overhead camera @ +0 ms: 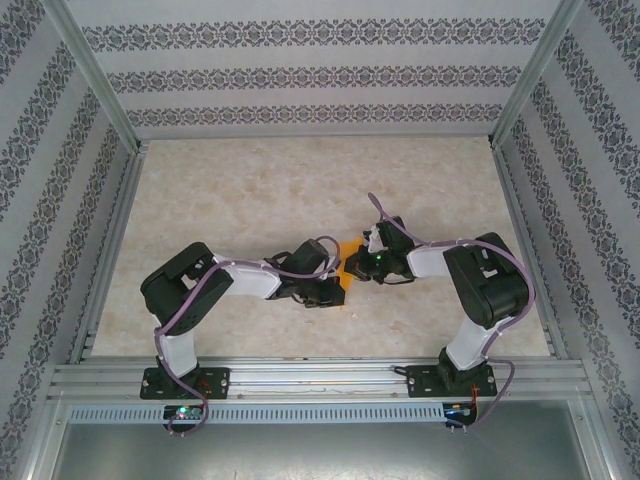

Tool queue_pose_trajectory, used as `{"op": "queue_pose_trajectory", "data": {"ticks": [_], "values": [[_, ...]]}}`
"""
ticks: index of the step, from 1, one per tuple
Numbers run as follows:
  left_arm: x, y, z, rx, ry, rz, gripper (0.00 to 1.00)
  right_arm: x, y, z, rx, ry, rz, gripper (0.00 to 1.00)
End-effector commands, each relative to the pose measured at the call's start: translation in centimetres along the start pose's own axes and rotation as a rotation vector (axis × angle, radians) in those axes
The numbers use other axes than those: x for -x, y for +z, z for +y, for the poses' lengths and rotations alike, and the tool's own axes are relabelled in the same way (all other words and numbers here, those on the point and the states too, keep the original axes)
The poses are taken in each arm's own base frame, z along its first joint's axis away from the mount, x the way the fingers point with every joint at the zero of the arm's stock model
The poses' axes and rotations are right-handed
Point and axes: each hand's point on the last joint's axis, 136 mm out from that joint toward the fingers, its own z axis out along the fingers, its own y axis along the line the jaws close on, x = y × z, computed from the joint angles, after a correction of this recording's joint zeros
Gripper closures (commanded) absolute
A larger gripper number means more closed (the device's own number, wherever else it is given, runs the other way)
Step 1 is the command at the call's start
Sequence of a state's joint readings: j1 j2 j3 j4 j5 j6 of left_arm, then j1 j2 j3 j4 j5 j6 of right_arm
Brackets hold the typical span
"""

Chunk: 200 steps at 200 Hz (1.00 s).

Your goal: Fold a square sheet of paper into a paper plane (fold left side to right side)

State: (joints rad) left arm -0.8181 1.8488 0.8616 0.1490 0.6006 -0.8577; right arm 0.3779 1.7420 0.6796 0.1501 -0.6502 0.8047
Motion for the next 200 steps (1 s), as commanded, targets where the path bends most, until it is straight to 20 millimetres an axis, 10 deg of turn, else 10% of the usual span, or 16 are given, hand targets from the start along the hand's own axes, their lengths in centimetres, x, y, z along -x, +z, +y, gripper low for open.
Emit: {"op": "queue_pose_trajectory", "data": {"ticks": [1,106,200], "values": [[-6.0,0.2,3.1,0.109,-0.099,0.186,1.0,-2.8,0.8,-7.9,-0.285,0.11,0.042,1.0],[-5.0,-2.0,0.8,0.065,-0.005,0.106,1.0,-1.7,0.4,-5.3,-0.224,0.065,0.022,1.0],[2.4,-13.1,-0.4,0.148,0.142,-0.413,0.8,1.5,-2.7,2.3,-0.095,-0.085,-0.076,0.89]]}}
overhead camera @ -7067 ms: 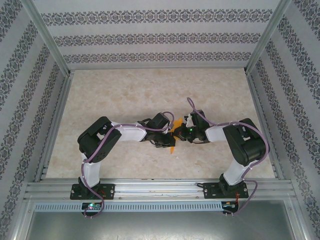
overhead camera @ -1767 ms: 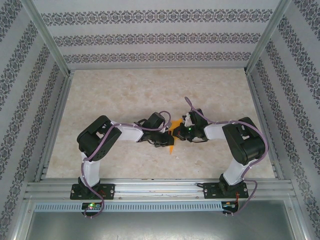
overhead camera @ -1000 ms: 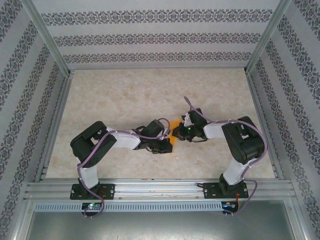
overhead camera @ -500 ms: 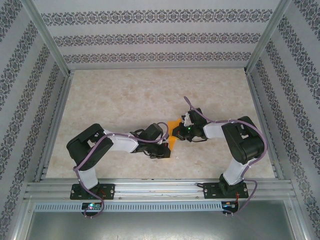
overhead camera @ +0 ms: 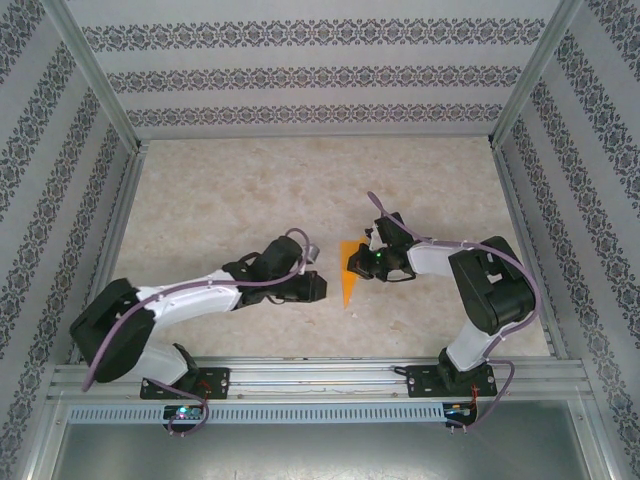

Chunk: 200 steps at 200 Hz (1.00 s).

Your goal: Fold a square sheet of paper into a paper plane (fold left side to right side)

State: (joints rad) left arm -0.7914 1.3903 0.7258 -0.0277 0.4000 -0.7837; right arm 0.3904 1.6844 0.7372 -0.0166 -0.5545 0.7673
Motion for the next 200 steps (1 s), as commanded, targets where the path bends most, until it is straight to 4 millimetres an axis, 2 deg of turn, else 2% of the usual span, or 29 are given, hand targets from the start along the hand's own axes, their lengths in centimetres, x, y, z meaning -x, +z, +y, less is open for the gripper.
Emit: {"op": "queue_pose_trajectory", "data": {"ticks": [1,14,23,55,74,104,139,159,171,200], "values": [[2.6,-2.6,2.2,0.108,0.038,-0.16,0.8,1.2,-1.8,2.0,0.003,-0.066,-0.052,0.89],[4.0,-4.2,2.3,0.13,0.065,-0.244,0.76,1.5,-2.5,2.7,0.006,-0.085,-0.071,0.84],[4.9,-5.5,2.5,0.146,0.078,-0.302,0.7,1.7,-3.2,3.1,-0.007,-0.103,-0.088,0.82],[7.5,-9.2,3.2,0.192,0.111,-0.447,0.58,1.6,-7.0,3.0,-0.223,-0.224,-0.171,0.64],[8.4,-10.9,3.4,0.224,0.141,-0.502,0.47,1.2,-8.8,2.9,-0.295,-0.254,-0.201,0.56],[9.0,-12.6,3.9,0.281,0.19,-0.547,0.27,0.4,-11.3,2.2,-0.462,-0.321,-0.241,0.4],[9.5,-15.0,4.8,0.35,0.213,-0.647,0.13,0.0,-13.4,1.9,-0.582,-0.384,-0.308,0.21],[9.4,-15.9,5.1,0.353,0.222,-0.694,0.09,-0.4,-14.3,2.1,-0.608,-0.399,-0.338,0.12],[9.2,-16.3,5.2,0.355,0.231,-0.706,0.07,-0.5,-14.7,2.1,-0.628,-0.406,-0.354,0.03],[8.7,-16.7,5.7,0.373,0.255,-0.71,0.01,-0.9,-15.4,2.2,-0.664,-0.408,-0.374,0.02]]}}
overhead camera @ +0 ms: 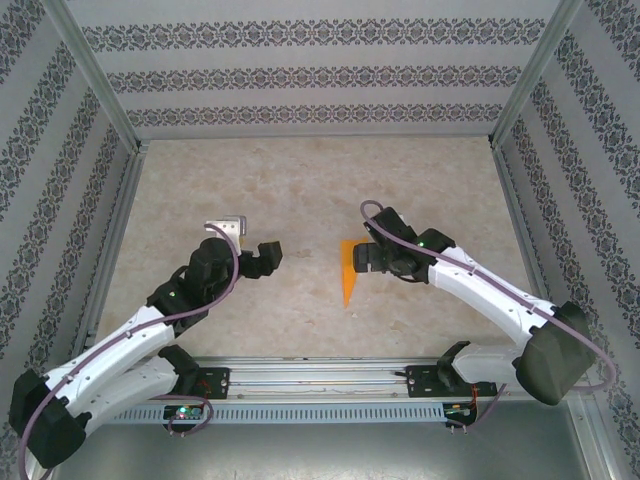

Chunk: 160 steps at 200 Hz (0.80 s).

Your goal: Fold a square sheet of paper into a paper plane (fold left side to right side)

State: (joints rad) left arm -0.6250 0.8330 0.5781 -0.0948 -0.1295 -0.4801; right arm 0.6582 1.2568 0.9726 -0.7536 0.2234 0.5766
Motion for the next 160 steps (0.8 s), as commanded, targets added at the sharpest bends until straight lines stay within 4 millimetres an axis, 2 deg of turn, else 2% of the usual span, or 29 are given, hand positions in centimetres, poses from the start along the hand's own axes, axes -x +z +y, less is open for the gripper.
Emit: {"op": "queue_pose_trajectory", "data": {"ticks": [1,39,90,118,160], "values": [[0.6,-0.5,1.0,0.036,0.049,-0.036,0.01,0.5,-1.3,-1.3,-0.093,-0.001,-0.038,0.02],[0.1,-0.9,1.4,0.04,0.081,-0.033,0.0,0.9,-2.1,-0.8,-0.152,-0.023,-0.061,0.02],[-0.6,-1.5,2.3,0.061,0.115,-0.031,0.0,1.8,-2.3,1.7,-0.207,-0.028,-0.03,0.02],[-0.9,-1.9,2.7,0.075,0.14,-0.024,0.0,1.5,-1.3,3.5,-0.228,-0.042,0.006,0.02],[-1.6,-2.2,3.1,0.078,0.145,-0.017,0.0,0.8,2.1,6.0,-0.254,-0.081,0.09,0.02]]}}
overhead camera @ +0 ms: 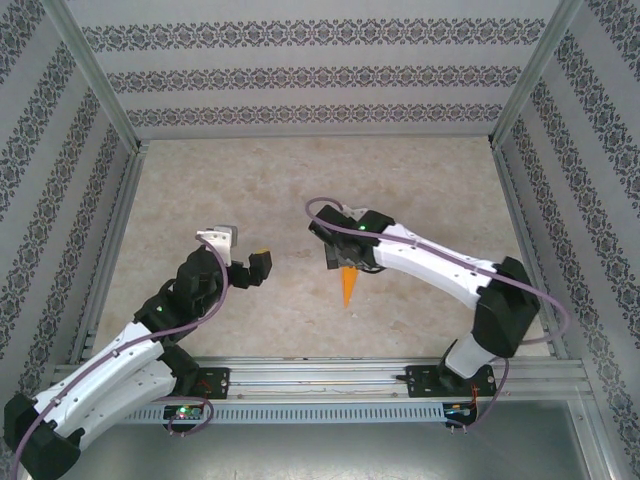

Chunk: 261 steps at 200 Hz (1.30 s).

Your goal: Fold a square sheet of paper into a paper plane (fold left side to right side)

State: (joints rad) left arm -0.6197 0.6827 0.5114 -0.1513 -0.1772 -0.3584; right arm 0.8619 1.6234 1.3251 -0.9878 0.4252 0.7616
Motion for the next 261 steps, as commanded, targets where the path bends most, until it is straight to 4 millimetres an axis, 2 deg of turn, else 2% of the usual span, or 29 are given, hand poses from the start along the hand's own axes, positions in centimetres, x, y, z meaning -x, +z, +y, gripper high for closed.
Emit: {"op": "queue_pose_trajectory", "data": {"ticks": [1,68,84,99,197,261], "values": [[-1.3,-0.1,1.1,0.037,0.033,0.029,0.0,-0.3,1.0,0.9,-0.042,-0.007,0.041,0.02],[-2.7,0.2,1.3,0.031,0.034,0.06,0.0,-0.3,6.2,3.3,-0.146,-0.054,0.114,0.11],[-2.8,0.2,1.4,0.034,0.039,0.066,0.0,-0.6,7.2,3.2,-0.163,-0.041,0.134,0.16],[-3.1,0.3,1.4,0.034,0.042,0.072,0.0,-0.9,7.9,2.9,-0.171,-0.018,0.149,0.26],[-3.6,0.5,1.6,0.041,0.064,0.084,0.0,-2.3,10.5,2.1,-0.181,0.041,0.215,0.42],[-3.7,0.5,1.7,0.046,0.068,0.088,0.0,-2.4,10.8,1.7,-0.181,0.057,0.225,0.56]]}}
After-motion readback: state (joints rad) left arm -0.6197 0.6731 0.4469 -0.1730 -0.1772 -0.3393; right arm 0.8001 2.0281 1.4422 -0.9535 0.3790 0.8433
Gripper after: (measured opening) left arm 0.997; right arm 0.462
